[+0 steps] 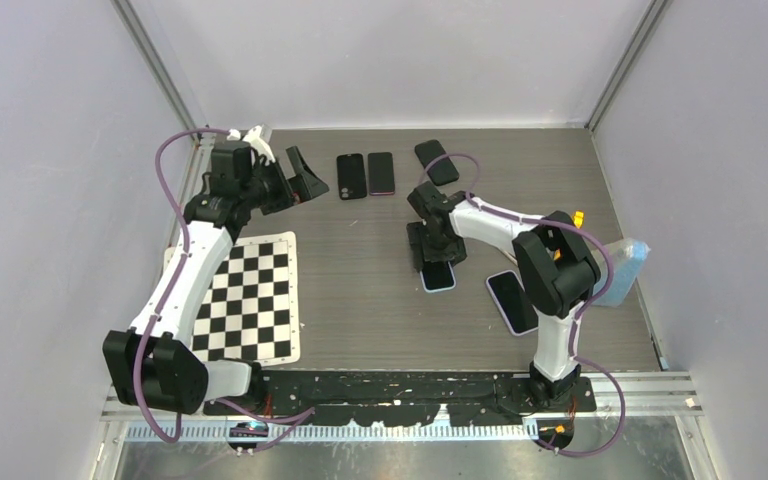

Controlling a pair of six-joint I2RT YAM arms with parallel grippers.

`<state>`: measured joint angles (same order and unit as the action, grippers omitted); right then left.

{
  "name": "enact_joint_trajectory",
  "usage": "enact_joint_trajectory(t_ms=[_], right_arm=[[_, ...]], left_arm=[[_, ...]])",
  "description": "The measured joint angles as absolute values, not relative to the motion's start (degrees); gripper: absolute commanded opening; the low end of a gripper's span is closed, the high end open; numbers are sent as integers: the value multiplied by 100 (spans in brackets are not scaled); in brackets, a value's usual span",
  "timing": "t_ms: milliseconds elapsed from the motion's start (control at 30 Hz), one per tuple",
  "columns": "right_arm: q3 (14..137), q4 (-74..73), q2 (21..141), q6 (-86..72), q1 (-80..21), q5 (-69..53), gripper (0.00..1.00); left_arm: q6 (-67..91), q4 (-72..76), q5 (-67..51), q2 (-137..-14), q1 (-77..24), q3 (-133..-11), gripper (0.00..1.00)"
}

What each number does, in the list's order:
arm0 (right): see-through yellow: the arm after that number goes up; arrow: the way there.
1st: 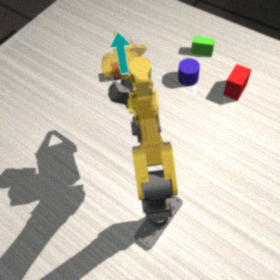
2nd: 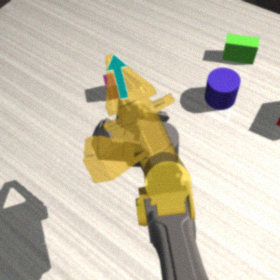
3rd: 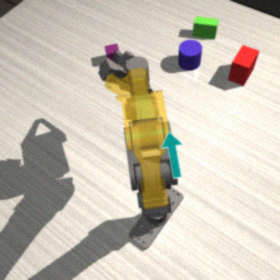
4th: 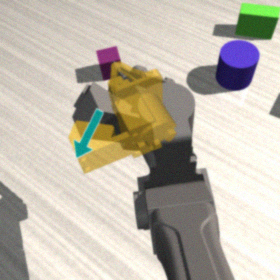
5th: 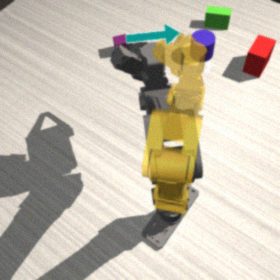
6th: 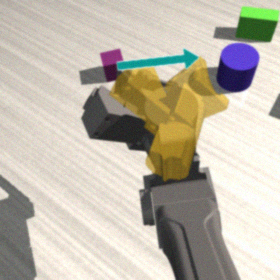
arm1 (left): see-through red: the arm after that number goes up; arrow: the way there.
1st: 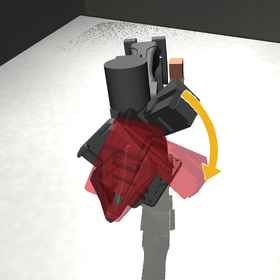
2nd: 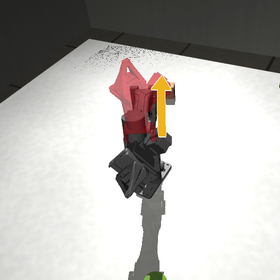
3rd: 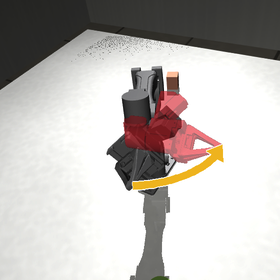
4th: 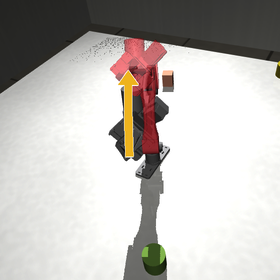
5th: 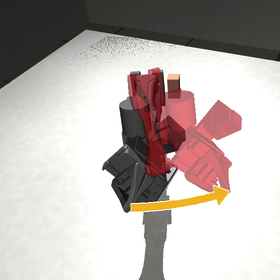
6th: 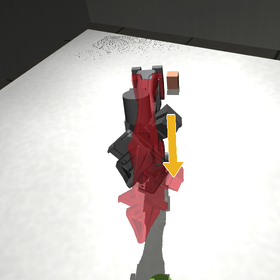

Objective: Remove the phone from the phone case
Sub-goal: Pick up the phone at the center of the board.

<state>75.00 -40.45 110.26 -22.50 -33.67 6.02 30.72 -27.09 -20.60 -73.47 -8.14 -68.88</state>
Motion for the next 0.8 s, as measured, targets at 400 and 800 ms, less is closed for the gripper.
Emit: enact_joint_trajectory(t_ms=[400, 800], right_arm=[[6641, -3017, 10361, -2292, -3385, 615, 40], [6504, -1474, 8927, -2724, -3376, -891, 41]], left_arm=[[2978, -2926, -1697, -7314, -814, -7133, 94], [4156, -1472, -2536, -7625, -1441, -6204, 93]])
